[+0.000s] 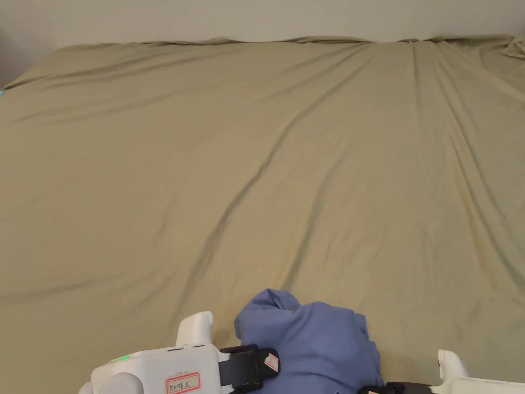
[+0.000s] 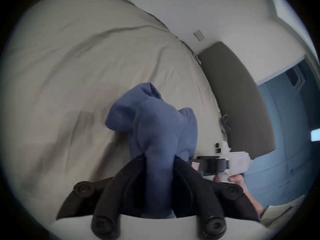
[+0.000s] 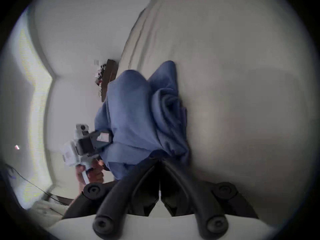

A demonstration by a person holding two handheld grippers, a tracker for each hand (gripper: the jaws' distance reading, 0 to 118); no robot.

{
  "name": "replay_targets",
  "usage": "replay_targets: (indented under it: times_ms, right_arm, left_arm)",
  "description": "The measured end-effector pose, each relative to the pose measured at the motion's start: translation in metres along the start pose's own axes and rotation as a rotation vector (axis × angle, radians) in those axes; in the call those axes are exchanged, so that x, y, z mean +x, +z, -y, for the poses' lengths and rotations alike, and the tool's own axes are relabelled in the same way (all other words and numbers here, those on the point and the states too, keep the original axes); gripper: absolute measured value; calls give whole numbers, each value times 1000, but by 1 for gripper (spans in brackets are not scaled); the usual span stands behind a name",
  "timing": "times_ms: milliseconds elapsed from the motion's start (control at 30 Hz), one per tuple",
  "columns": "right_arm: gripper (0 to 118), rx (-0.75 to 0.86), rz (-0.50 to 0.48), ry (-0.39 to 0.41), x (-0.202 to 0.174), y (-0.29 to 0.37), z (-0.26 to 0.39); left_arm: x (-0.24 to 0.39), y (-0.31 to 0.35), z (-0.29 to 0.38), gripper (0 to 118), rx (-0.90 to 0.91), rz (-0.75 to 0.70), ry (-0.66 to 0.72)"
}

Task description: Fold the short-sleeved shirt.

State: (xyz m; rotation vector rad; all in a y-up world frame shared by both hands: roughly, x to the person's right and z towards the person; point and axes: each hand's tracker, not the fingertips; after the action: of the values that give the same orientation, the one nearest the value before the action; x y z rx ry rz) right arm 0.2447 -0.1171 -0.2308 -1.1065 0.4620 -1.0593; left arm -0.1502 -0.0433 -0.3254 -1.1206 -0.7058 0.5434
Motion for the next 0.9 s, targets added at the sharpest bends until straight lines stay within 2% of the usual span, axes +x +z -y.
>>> replay_targets:
  times_ms: [33,100,167,233,300,433,467,533,600,633,700,733,767,800,900]
  right_arm:
    - [3,-1,-19,-30,0,3,2]
    - [3,10,-46,-1,-9,13,7]
    - [3,23,-118,127,-29,31,19]
    - [3,3,-237,241,-46,53,36]
    - [3,-56,-296,307,-61,71,51]
    - [3,-107,-225,485,-87,91,84]
    - [3,-112,-210,505,-91,92,91]
    - [3,-82,-222,470,-98,87,108]
    - [3,-54,-305,374,-98,80,123]
    - [3,-52,-336,345,-98,77,130]
    - [4,-28,-330,348,-87,80,135]
    - [4,-10,-296,354,-89,79,137]
    - [5,24,-226,365,-92,79,138]
    - [5,50,-148,374,-97,77,137]
    - [6,73,83,456,-109,73,123]
  left_arm:
    - [-6,8,0,17,12,0,29]
    - [-10,28,-2,17,28,-2,53]
    - [-16,62,-6,17,47,1,64]
    - [-27,105,-16,17,57,-30,72]
    - [-43,156,-35,17,52,-144,17]
    - [-94,250,-82,17,106,-440,-8]
    - [-112,268,-93,17,112,-499,15]
    - [-149,291,-113,17,28,-646,-1]
    - [-183,307,-123,17,-41,-823,23]
    - [-199,315,-125,30,-48,-897,45]
    - [-223,322,-123,113,-31,-1026,74]
    - [-227,317,-119,118,-47,-1112,76]
    - [-228,317,-112,117,-44,-1131,59]
    - [-219,318,-115,117,74,-1021,1]
    - [-181,310,-88,117,120,-749,85]
